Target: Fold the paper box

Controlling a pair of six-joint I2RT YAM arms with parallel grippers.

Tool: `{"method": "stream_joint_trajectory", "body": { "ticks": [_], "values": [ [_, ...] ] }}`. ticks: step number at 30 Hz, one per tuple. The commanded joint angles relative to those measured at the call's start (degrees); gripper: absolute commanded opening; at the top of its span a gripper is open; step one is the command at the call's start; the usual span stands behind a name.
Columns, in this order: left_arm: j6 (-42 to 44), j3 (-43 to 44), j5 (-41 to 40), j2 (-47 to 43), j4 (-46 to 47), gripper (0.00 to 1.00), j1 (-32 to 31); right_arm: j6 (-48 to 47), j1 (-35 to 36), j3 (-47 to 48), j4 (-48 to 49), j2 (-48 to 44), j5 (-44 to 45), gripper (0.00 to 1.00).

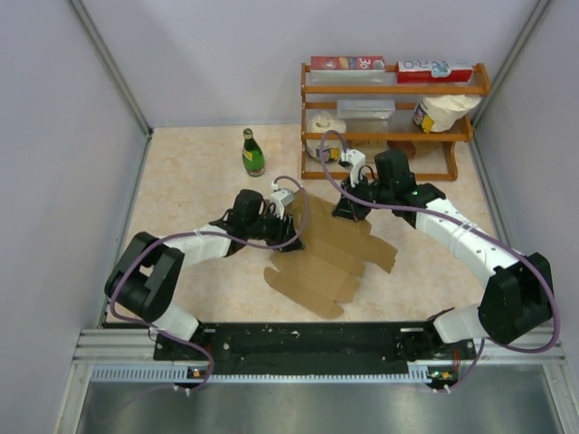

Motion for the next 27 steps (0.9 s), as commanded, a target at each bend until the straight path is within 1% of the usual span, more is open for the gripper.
{"method": "stream_joint_trajectory", "body": {
  "ticks": [1,18,27],
  "values": [
    [-0.2,1.4,1.2,1.5,1.8,0.43,-1.0,0.5,-0.3,-0.1,1.9,-0.4,-2.0,0.00],
    [-0.1,4.0,0.6,4.7,3.4,0.43,-1.9,0.7,-0.3,0.5,1.9,0.3,-3.8,0.00],
    [-0.3,3.7,-0.5,5.5,4.6,0.43,-2.2,0.7,-0.3,0.1,1.8,0.3,-4.2,0.00]
  ]
}}
